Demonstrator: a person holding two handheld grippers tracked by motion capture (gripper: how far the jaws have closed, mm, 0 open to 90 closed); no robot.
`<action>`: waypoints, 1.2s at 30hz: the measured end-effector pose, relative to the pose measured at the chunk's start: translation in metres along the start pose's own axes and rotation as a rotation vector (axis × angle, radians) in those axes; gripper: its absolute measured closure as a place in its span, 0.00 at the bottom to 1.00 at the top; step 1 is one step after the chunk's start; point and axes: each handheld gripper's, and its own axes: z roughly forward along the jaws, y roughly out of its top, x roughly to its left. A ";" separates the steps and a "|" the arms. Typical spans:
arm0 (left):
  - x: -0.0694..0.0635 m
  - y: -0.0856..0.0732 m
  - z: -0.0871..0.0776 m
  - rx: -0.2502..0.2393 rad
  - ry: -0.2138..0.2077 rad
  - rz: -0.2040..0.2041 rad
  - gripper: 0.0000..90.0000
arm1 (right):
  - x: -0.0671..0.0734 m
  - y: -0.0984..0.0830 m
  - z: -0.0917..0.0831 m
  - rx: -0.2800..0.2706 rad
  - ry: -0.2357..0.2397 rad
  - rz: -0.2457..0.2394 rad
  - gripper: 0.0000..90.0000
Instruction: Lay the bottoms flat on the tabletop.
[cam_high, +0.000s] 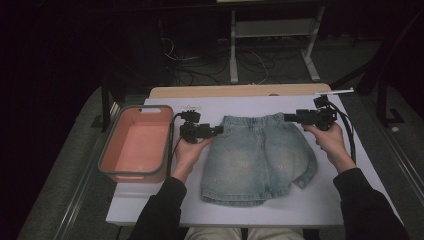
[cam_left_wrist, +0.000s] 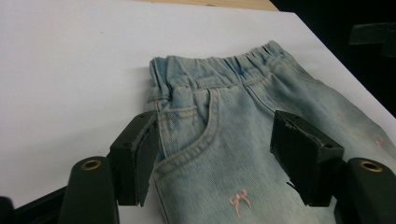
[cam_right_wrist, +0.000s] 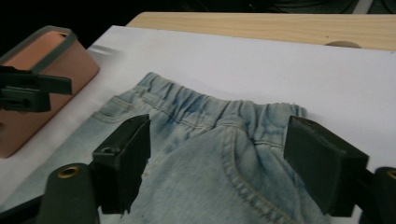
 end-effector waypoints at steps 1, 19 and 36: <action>-0.001 -0.001 -0.001 0.004 0.002 -0.006 0.35 | 0.002 0.000 -0.003 0.001 0.006 0.003 0.22; -0.018 -0.042 -0.038 -0.005 -0.055 0.012 0.29 | 0.044 -0.026 -0.029 0.013 -0.062 -0.071 0.00; -0.030 -0.084 -0.056 0.028 -0.081 0.074 0.28 | 0.052 -0.064 -0.048 -0.029 -0.024 -0.038 0.00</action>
